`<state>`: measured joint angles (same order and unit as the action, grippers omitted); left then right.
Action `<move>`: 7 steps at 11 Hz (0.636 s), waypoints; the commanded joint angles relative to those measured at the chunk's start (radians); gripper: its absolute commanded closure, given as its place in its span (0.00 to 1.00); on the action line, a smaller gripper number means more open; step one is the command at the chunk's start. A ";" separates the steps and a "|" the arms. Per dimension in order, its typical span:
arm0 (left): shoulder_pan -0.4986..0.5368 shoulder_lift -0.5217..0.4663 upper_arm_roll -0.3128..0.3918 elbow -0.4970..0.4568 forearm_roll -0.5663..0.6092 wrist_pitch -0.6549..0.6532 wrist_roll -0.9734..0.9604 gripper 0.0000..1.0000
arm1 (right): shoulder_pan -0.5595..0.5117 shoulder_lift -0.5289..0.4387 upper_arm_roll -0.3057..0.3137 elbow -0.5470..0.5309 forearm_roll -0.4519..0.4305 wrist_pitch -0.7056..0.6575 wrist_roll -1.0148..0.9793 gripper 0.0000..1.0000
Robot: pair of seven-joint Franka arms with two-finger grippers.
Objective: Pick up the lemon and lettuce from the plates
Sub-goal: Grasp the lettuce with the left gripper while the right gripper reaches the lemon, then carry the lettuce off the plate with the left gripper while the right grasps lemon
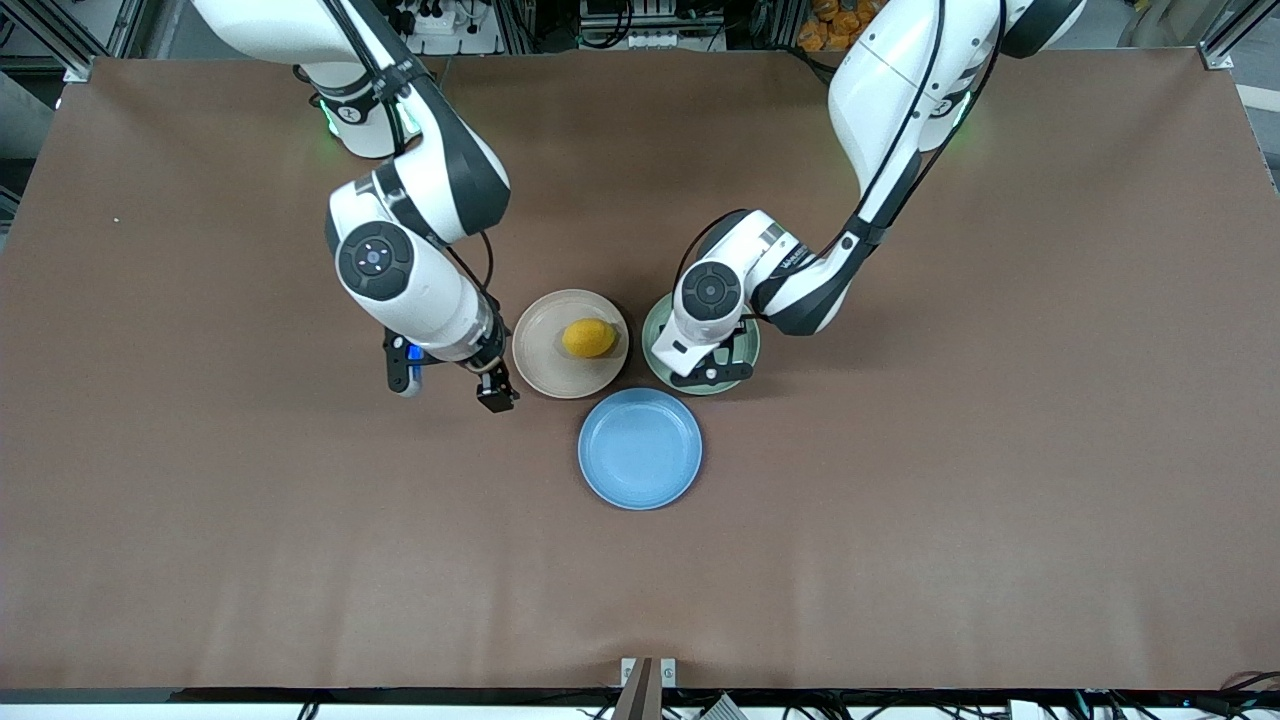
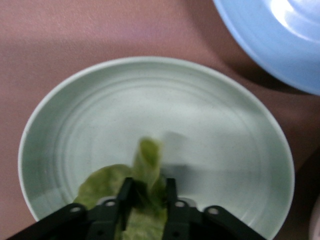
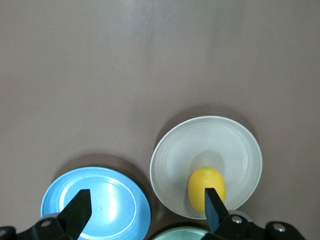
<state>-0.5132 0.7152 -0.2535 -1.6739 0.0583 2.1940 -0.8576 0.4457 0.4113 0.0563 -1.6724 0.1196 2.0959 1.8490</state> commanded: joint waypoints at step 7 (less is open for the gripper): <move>0.044 -0.106 0.003 0.098 0.031 -0.226 -0.028 1.00 | 0.097 0.093 -0.010 -0.108 -0.070 0.257 0.186 0.00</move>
<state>-0.4998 0.6733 -0.2487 -1.5932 0.0584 2.0441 -0.8605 0.5075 0.5138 0.0554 -1.6943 0.0732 2.2434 1.9719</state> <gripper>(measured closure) 0.965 0.000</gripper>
